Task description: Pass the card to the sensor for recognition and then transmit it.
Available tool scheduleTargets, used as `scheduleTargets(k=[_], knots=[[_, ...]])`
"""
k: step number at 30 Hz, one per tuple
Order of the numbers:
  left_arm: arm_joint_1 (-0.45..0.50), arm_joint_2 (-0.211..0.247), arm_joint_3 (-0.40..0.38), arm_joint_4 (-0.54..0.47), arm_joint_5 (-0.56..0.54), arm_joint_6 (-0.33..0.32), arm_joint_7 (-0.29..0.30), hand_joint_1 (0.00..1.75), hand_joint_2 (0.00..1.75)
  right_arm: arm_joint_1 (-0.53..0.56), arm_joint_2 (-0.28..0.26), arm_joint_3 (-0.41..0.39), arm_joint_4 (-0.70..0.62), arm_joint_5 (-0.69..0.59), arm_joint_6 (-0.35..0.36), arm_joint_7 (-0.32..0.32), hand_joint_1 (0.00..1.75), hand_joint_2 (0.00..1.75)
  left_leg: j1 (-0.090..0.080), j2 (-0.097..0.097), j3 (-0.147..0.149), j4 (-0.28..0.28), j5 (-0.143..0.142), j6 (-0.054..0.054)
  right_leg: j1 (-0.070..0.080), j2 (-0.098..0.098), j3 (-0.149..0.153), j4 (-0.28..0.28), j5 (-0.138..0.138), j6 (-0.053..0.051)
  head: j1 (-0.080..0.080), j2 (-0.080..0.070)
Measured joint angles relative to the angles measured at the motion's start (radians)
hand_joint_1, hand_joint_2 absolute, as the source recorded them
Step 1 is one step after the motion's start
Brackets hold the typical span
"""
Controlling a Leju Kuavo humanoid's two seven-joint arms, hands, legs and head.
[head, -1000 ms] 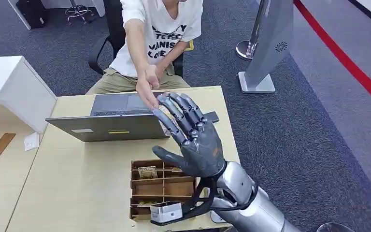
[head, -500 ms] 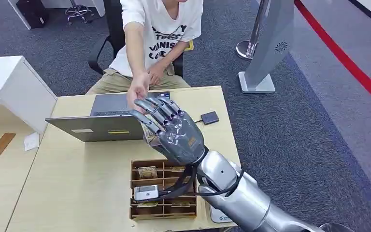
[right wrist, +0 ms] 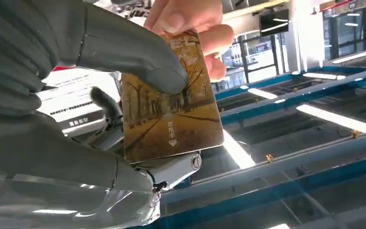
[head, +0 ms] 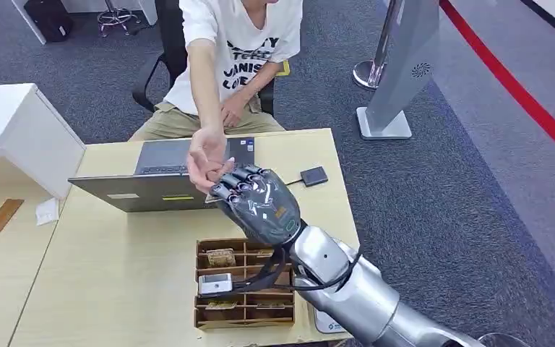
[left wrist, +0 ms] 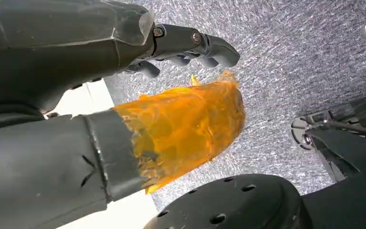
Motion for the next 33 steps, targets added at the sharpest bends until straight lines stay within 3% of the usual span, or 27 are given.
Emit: scheduleTargets(k=[16,25,30,33], knots=[[0.001,0.000,0.000,0.000,0.009,0.006,0.000,0.00,0.00,0.002,0.006,0.005,0.019,-0.047,0.006,0.004,1.75,1.75,0.000,0.000,0.000,0.000,0.000,0.000,0.000,0.000,0.000,0.000,0.000,0.000,0.000,0.000],[0.011,0.000,0.002,0.000,0.036,0.019,-0.007,0.00,0.00,0.081,0.013,-0.063,-0.070,-0.352,0.063,-0.058,1.75,1.75,0.000,0.000,0.000,0.000,0.000,0.000,0.000,0.000,0.000,0.000,0.000,0.000,0.000,0.000],[0.029,0.002,0.012,0.000,0.061,0.027,-0.016,0.00,0.00,0.160,0.013,-0.150,-0.164,-0.649,0.167,-0.112,1.75,1.75,0.000,0.000,0.000,0.000,0.000,0.000,0.000,0.000,0.000,0.000,0.000,0.000,0.000,0.000],[0.034,0.003,0.027,0.000,0.076,0.028,-0.016,0.00,0.00,0.204,0.013,-0.202,-0.206,-0.762,0.213,-0.122,1.75,1.75,0.000,0.000,0.000,0.000,0.000,0.000,0.000,0.000,0.000,-0.001,0.000,0.000,0.000,0.000]])
